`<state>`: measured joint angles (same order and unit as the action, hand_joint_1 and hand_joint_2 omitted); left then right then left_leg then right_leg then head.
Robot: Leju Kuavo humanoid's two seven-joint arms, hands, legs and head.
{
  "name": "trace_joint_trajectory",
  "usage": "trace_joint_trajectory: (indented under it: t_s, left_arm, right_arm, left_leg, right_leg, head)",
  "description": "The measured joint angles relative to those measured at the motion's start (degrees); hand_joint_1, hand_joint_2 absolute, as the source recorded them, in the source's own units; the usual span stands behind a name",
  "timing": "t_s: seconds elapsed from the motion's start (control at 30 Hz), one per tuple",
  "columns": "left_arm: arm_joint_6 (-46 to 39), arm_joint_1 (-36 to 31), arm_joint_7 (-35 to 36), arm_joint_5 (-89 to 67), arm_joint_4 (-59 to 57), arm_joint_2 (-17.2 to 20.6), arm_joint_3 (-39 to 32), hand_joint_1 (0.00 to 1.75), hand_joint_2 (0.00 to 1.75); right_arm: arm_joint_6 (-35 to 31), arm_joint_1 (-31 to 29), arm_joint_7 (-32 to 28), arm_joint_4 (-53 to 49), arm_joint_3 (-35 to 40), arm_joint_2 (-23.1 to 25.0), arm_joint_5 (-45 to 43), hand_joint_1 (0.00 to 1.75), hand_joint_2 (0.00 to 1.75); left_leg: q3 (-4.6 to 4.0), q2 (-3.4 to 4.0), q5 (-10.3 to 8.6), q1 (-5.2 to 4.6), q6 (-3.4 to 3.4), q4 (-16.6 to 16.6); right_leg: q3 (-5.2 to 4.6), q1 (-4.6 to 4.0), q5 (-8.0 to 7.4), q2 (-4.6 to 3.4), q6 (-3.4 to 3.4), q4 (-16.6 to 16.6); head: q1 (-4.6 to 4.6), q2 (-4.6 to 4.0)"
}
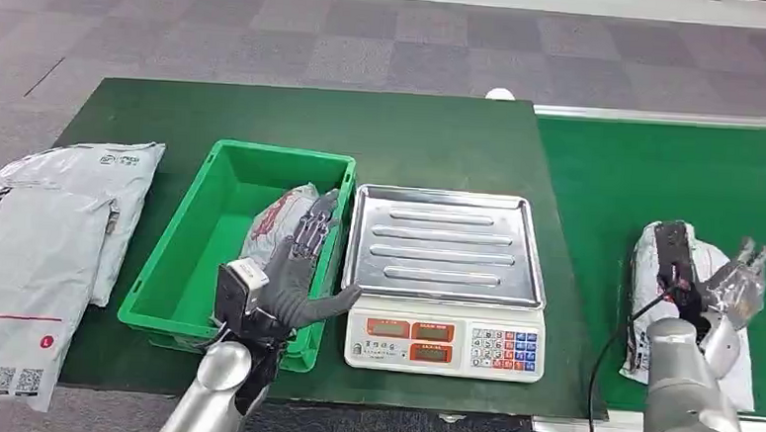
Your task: Moved the parcel from conveyor to table for the left to box.
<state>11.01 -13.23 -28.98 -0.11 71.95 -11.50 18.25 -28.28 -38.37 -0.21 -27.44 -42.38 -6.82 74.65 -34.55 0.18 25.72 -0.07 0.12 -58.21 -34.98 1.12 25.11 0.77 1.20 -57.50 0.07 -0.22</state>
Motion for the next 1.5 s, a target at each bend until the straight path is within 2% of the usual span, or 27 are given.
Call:
trace_joint_trajectory:
  t_s: [0.07,0.1,0.47,0.5,0.53,0.67,0.93,1.27,1.33,1.5]
  left_arm:
    - [0.70,-0.63,-0.15,0.00,-0.68,0.07,0.00,0.00,1.75]
    - [0.88,-0.93,-0.20,-0.04,-1.07,0.13,0.00,0.00,1.75]
    - [0.94,-1.45,-0.31,-0.68,-2.91,0.22,0.00,0.00,1.75]
    - [0.94,-1.45,-0.31,-0.70,-3.00,0.22,0.00,0.00,1.75]
    - [0.94,-1.46,-0.31,-0.72,-3.08,0.22,0.00,0.00,1.75]
    - [0.83,-1.45,-0.22,-0.94,-3.37,0.22,0.00,0.00,1.75]
    - [0.59,-0.82,-0.02,-0.94,-2.49,0.28,0.00,0.00,1.75]
    - [0.59,-0.65,0.02,-0.96,-1.81,0.39,0.00,0.00,1.75]
    - [0.42,-0.57,0.04,-0.96,-1.66,0.39,0.00,0.00,1.75]
    - [0.07,-0.50,0.09,-0.96,-1.57,0.39,0.00,0.00,1.75]
  right_arm:
    - [11.05,0.57,8.29,2.26,1.08,-0.86,2.07,0.00,1.75]
    - [13.73,1.00,9.28,3.29,1.62,-1.08,2.33,0.00,1.75]
    - [22.00,0.33,14.83,6.70,6.84,-2.47,6.17,0.00,1.75]
    - [22.31,0.30,14.99,6.80,7.20,-2.47,6.30,0.40,1.75]
    - [22.61,0.29,15.09,6.93,7.35,-2.47,6.48,1.75,1.75]
    - [23.38,0.22,15.33,7.00,8.55,-2.47,7.37,1.75,1.75]
    - [15.54,-0.22,9.35,6.94,9.62,-2.43,5.06,1.75,1.75]
    - [15.03,-0.67,8.65,6.94,9.75,-2.36,4.53,1.75,1.75]
    - [13.42,-0.60,5.19,6.91,9.75,-2.32,1.71,1.75,1.75]
    - [5.84,-0.44,-10.54,5.27,9.75,-1.82,-10.43,1.75,1.75]
  left_leg:
    - [-0.04,-0.05,-0.02,-0.01,0.02,0.00]
    - [-0.05,-0.05,-0.02,-0.02,0.02,0.00]
    - [-0.01,-0.02,-0.01,0.01,0.02,0.00]
    - [-0.01,-0.02,-0.01,0.01,0.02,0.00]
    - [-0.01,-0.02,-0.01,0.01,0.02,0.00]
    - [-0.01,-0.02,-0.02,0.01,0.02,0.00]
    - [-0.01,-0.02,-0.02,0.01,0.02,0.00]
    - [-0.01,-0.03,-0.02,0.01,0.02,0.00]
    - [-0.02,-0.04,-0.02,0.01,0.02,0.00]
    - [-0.03,-0.06,-0.02,0.00,0.02,0.00]
  right_leg:
    - [-0.01,0.01,0.00,0.09,0.00,0.00]
    - [-0.01,0.02,-0.01,0.08,0.01,-0.01]
    - [0.00,-0.01,0.00,0.03,0.00,0.00]
    - [0.01,-0.01,0.00,0.03,0.00,0.00]
    - [0.02,-0.01,0.00,0.04,0.00,0.00]
    - [0.04,0.00,0.00,0.05,0.00,0.00]
    - [0.05,-0.01,-0.01,0.03,0.01,-0.01]
    - [0.05,-0.01,-0.01,0.04,0.01,-0.01]
    - [0.04,0.00,-0.01,0.04,0.01,-0.01]
    - [0.02,0.01,-0.01,0.08,0.01,-0.01]
  head:
    - [0.00,0.00]
    - [0.02,0.00]
    - [0.02,0.00]
    - [0.00,0.00]
    - [0.00,0.00]
    - [0.00,0.00]
    - [0.02,0.00]
    - [0.02,0.00]
    - [0.02,0.00]
    - [0.02,0.00]
